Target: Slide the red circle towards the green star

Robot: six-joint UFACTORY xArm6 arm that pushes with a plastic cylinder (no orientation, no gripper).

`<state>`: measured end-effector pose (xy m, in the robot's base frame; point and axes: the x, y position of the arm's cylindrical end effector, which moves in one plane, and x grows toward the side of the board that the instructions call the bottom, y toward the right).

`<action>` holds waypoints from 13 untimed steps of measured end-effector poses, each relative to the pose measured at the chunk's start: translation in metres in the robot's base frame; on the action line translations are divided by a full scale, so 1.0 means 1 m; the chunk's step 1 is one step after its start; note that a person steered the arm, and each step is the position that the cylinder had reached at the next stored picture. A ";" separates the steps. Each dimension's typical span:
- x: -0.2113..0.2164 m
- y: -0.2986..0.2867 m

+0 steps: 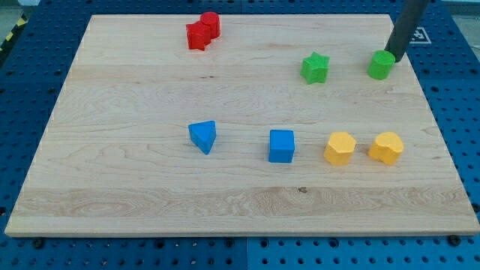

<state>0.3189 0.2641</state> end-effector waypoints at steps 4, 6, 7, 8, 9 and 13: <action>-0.036 -0.032; -0.125 -0.149; -0.126 -0.183; -0.125 -0.255; -0.125 -0.323; -0.051 -0.309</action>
<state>0.2679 -0.0446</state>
